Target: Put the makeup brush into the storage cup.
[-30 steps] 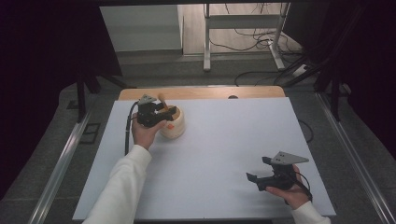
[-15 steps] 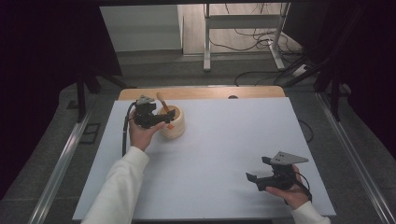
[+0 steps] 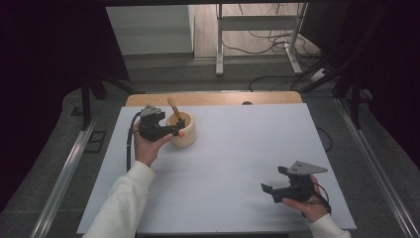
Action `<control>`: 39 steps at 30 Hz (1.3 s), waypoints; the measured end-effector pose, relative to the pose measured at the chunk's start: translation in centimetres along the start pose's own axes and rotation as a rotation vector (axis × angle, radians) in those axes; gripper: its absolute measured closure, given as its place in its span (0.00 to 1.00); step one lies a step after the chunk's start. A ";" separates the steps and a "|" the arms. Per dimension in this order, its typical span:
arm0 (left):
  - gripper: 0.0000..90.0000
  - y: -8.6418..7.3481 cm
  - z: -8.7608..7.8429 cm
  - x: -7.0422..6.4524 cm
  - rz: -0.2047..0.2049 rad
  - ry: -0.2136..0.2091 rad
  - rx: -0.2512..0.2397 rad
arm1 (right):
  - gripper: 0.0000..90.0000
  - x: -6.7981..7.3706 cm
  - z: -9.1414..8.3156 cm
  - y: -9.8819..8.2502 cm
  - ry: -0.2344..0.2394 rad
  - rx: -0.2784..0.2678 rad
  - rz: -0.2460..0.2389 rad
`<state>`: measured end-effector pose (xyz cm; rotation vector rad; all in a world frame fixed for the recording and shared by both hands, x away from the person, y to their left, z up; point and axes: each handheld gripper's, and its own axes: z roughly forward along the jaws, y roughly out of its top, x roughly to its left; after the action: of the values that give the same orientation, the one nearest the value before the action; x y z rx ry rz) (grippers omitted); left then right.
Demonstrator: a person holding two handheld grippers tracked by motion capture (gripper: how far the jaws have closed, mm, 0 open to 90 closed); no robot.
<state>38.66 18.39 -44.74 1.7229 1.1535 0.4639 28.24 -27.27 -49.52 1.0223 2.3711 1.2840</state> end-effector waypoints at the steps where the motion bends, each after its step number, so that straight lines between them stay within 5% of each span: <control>1: 0.12 0.0 -0.2 -0.1 0.005 0.001 0.000 | 0.08 0.0 0.0 0.0 0.000 0.000 -0.001; 24: 0.13 -2.7 -4.7 -2.3 0.095 -0.099 0.024 | 0.08 0.0 0.0 0.0 0.002 -0.004 0.001; 39: 0.13 -7.2 -7.2 -2.1 0.071 -0.111 0.087 | 0.08 0.0 0.0 0.0 -0.004 -0.001 -0.001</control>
<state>28.86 20.78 -47.38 1.8464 1.0493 0.3606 28.28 -27.25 -49.49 1.0226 2.3676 1.2822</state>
